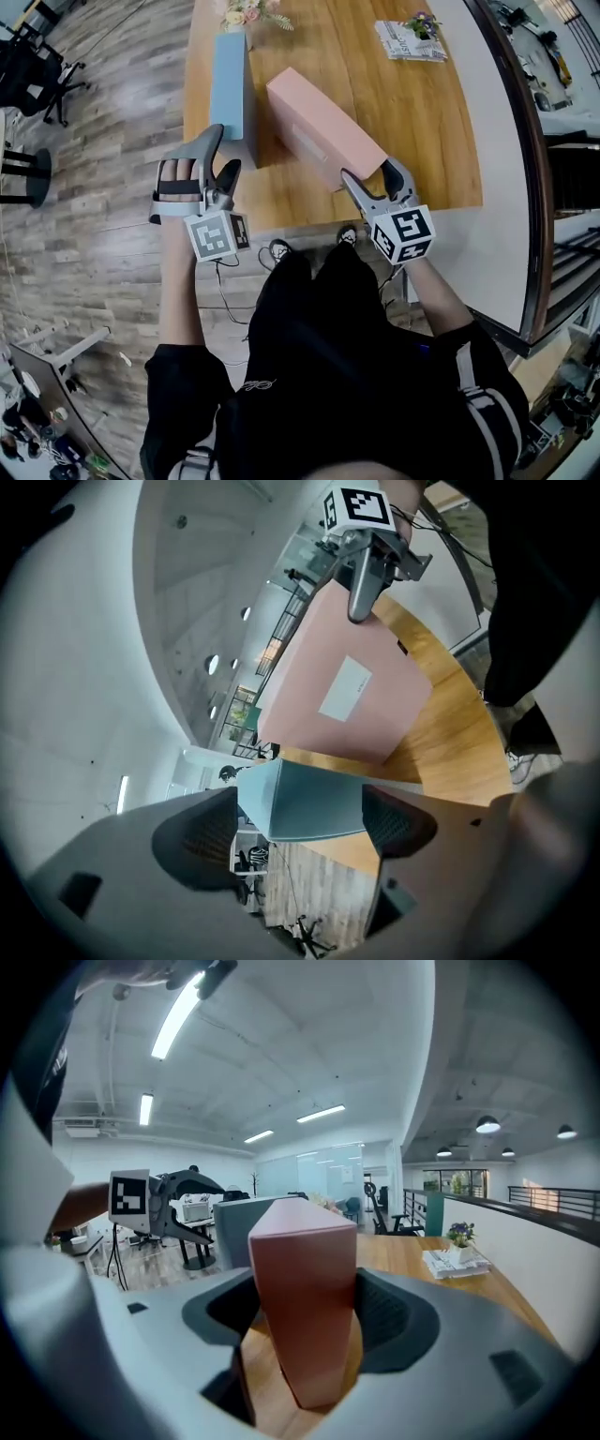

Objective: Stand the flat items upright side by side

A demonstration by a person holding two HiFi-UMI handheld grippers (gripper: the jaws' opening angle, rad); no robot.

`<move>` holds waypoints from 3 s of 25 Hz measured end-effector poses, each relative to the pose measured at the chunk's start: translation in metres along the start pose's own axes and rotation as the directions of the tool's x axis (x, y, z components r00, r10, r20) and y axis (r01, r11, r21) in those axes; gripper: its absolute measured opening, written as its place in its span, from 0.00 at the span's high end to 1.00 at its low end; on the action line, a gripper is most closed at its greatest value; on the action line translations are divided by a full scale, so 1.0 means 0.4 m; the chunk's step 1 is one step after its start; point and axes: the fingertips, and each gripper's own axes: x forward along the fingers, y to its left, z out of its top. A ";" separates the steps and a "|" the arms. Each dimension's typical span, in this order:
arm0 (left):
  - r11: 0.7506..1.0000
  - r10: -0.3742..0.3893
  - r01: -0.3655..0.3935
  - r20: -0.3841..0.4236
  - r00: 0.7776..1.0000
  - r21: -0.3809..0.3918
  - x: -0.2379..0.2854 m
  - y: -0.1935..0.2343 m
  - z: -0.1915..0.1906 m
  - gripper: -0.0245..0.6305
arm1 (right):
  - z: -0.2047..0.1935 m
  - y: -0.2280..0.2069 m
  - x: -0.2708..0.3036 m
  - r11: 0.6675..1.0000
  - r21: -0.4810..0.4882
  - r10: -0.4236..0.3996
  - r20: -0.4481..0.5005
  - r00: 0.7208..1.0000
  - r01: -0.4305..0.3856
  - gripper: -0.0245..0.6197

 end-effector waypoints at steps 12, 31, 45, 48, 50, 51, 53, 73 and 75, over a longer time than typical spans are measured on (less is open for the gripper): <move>0.982 -0.081 0.111 -0.192 0.978 0.151 0.051 0.000 -0.029 0.32 | 0.020 0.139 0.077 0.986 0.123 0.114 -0.044 0.993 -0.108 0.46; 0.990 -0.074 0.097 -0.204 0.976 0.104 0.078 -0.032 -0.002 0.37 | -0.035 0.219 0.106 0.857 -0.306 0.399 -0.117 0.910 -0.415 0.55; 0.992 -0.061 0.081 -0.202 0.977 0.092 0.084 -0.029 0.004 0.36 | -0.003 0.263 0.221 0.889 -0.233 0.385 -0.088 0.919 -0.395 0.49; 0.993 -0.058 0.076 -0.188 0.981 0.095 0.085 -0.031 0.006 0.36 | 0.001 0.265 0.238 0.888 -0.241 0.381 -0.087 0.920 -0.391 0.49; 0.992 -0.053 0.072 -0.180 0.982 0.102 0.088 -0.032 0.007 0.36 | -0.002 0.253 0.252 0.897 -0.231 0.369 -0.084 0.926 -0.378 0.49; 0.992 -0.051 0.070 -0.177 0.983 0.105 0.089 -0.032 0.007 0.36 | -0.005 0.245 0.259 0.902 -0.225 0.360 -0.083 0.929 -0.370 0.49; 0.992 -0.053 0.072 -0.169 0.984 0.106 0.091 -0.033 0.007 0.36 | -0.006 0.231 0.273 0.910 -0.207 0.349 -0.079 0.934 -0.358 0.50; 0.994 -0.046 0.059 -0.138 0.989 0.089 0.088 -0.035 0.011 0.35 | 0.027 0.219 0.355 0.926 -0.171 0.327 -0.072 0.942 -0.335 0.50; 0.997 -0.042 0.050 -0.124 0.991 0.060 0.088 -0.035 0.014 0.34 | 0.024 0.216 0.353 0.928 -0.160 0.328 -0.071 0.942 -0.336 0.50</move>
